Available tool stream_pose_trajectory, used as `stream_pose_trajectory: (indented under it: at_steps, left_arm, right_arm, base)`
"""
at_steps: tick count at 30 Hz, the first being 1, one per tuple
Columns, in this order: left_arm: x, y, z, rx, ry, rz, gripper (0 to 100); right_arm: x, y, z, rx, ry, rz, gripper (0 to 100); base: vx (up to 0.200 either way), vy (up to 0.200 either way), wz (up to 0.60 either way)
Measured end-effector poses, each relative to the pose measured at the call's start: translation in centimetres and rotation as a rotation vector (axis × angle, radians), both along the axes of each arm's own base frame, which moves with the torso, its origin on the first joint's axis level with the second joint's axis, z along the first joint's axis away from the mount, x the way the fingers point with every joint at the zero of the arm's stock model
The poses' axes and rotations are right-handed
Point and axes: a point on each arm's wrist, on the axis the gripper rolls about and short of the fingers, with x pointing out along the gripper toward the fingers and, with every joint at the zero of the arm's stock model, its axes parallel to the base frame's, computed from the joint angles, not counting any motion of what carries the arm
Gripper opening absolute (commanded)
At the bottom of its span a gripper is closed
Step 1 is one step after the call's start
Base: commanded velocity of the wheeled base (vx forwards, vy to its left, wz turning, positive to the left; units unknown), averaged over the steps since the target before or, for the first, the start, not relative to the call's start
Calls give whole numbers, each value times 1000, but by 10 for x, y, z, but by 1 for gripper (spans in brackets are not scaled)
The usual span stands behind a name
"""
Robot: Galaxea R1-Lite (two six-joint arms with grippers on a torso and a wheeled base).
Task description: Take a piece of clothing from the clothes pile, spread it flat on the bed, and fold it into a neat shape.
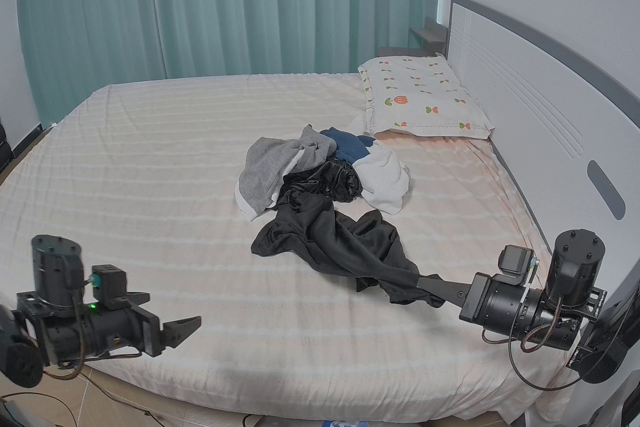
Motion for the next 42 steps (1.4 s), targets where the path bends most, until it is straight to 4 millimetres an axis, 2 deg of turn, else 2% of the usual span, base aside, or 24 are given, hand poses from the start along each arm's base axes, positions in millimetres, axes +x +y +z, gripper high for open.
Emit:
stream_pose_trajectory:
  at_steps: [4,10,17,25,42]
  left_arm:
    - [28,-25,-16,14,27,-7,100]
    - [57,-59,-36,51,30,-16,100]
    - [88,-93,-53,32,-47,-14,100]
    - [115,-118,-76,37,-91,0,100]
    - [165,-150,-113,44,-148,54,100]
  right_arm:
    - [0,-1,2,4,-10,-8,0]
    - [-3,-5,13,24,-51,-17,0]
    - [-7,-8,25,41,-101,-18,0]
    - [-11,-9,31,44,-132,-10,0]
    - [-18,-6,38,19,-202,-7,0]
  base:
    - [0,0,0]
    - [0,0,0]
    - [0,0,0]
    - [0,0,0]
    - [0,0,0]
